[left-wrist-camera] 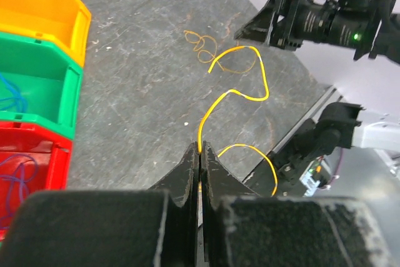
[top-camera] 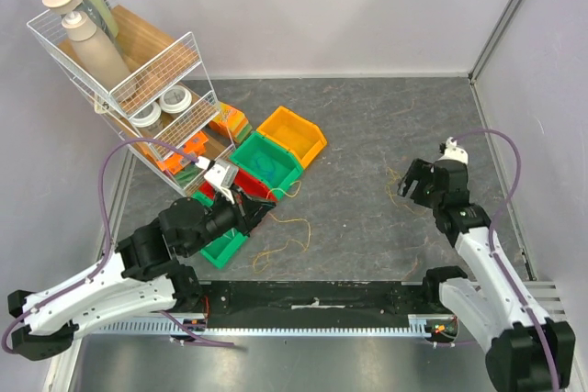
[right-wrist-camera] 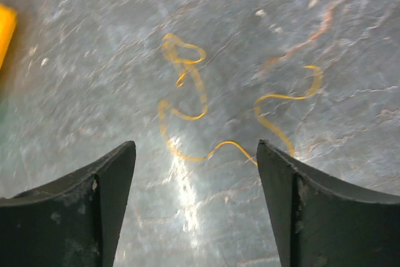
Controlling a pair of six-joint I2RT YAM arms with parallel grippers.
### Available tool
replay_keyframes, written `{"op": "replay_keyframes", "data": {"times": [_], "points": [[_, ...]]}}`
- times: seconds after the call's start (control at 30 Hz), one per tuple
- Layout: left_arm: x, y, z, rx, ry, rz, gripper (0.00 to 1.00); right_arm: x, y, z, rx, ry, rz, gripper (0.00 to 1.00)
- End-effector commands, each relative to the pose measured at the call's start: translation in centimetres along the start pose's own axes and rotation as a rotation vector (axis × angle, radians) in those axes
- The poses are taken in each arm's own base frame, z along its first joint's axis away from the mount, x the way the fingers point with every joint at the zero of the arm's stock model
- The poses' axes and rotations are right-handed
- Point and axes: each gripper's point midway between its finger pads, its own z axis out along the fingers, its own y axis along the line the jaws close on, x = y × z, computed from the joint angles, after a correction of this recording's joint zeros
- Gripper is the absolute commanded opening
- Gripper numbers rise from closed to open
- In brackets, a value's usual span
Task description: Untangle the cables
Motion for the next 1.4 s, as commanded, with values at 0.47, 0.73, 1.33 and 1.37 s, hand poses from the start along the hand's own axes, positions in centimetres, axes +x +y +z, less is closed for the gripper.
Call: {"op": "replay_keyframes", "data": {"times": [0.47,0.73,1.33,1.37], "points": [[11.1,7.2,-0.7,-0.334,0.127,-0.463,0.02,11.8,21.3,-11.4,-0.971,0.118,-0.137,0.92],[17.1,8.7,-2.0,-0.434,0.305,-0.545,0.02,20.9,28.1,-13.0,-0.991,0.179,-0.416,0.91],[18.8,8.6,-1.4,-0.448,0.366,-0.548,0.02,23.9,28.5,-11.5,-0.991,0.077,-0.410,0.48],[19.0,8.4,-1.2,-0.434,0.377,-0.545,0.02,23.9,28.4,-11.3,-0.988,0.065,-0.412,0.48]]}}
